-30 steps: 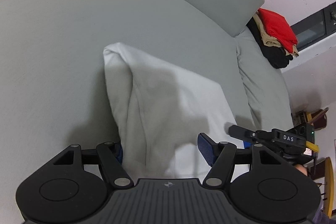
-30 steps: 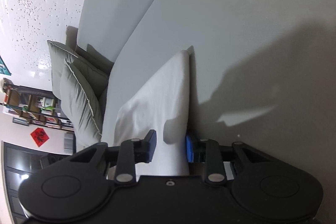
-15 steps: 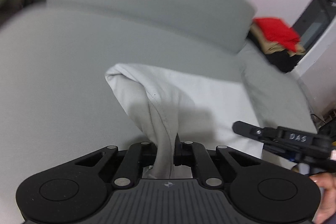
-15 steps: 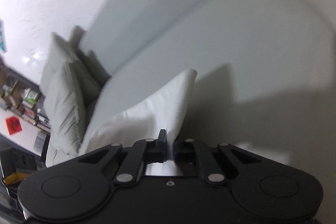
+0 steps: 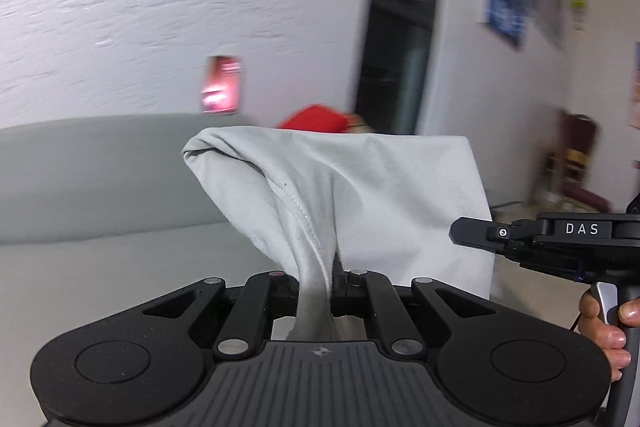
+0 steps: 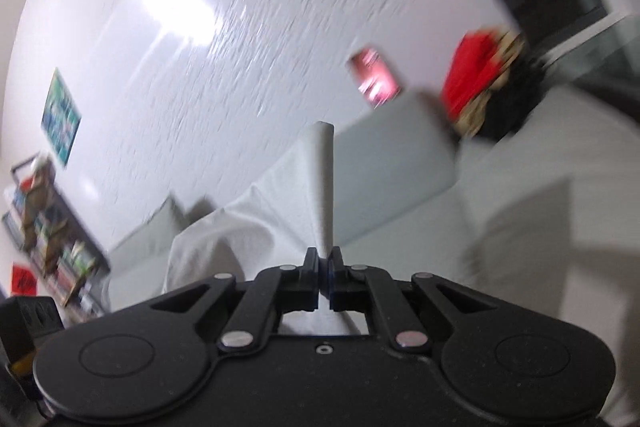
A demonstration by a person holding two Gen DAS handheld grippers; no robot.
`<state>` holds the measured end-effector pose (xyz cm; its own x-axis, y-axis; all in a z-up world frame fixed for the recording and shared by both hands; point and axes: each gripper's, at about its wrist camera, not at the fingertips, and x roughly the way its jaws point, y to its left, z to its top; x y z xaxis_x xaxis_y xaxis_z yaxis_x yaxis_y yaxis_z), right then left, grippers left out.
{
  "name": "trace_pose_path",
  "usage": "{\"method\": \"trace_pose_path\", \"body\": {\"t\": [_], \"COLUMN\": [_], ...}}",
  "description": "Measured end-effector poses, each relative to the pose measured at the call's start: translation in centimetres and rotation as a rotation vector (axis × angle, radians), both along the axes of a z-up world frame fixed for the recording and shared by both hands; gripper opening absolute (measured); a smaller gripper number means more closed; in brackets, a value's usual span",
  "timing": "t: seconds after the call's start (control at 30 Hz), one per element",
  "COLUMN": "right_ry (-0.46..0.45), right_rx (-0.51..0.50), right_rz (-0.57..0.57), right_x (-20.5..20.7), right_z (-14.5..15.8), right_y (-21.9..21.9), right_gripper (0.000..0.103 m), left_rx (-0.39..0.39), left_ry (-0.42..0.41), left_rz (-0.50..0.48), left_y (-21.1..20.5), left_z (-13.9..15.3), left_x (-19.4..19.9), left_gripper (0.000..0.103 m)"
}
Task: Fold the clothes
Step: 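Lift the folded shirt with both grippers and carry it along the sofa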
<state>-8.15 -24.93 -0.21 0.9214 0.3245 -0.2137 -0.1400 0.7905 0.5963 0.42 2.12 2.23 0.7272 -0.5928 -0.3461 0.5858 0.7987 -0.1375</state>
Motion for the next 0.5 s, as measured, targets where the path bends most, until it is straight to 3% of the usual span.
{"method": "trace_pose_path", "body": {"t": [0.1, 0.23, 0.5], "right_ry": [-0.020, -0.024, 0.047], "right_rx": [-0.018, -0.048, -0.043], "right_rz": [-0.093, -0.208, -0.328], "right_x": [-2.0, -2.3, 4.4], "right_z": [0.9, 1.6, 0.0], "right_y": [-4.1, -9.2, -16.4], "right_gripper": [0.004, 0.004, 0.004], "left_rx": [-0.017, -0.011, 0.000], "left_ry": [0.005, 0.023, 0.130], "left_rz": [-0.093, -0.146, -0.153], "left_y": [-5.2, -12.4, -21.3], "left_z": [0.3, -0.6, -3.5], "left_x": [0.7, 3.1, 9.2], "left_gripper": [0.006, 0.006, 0.006]}}
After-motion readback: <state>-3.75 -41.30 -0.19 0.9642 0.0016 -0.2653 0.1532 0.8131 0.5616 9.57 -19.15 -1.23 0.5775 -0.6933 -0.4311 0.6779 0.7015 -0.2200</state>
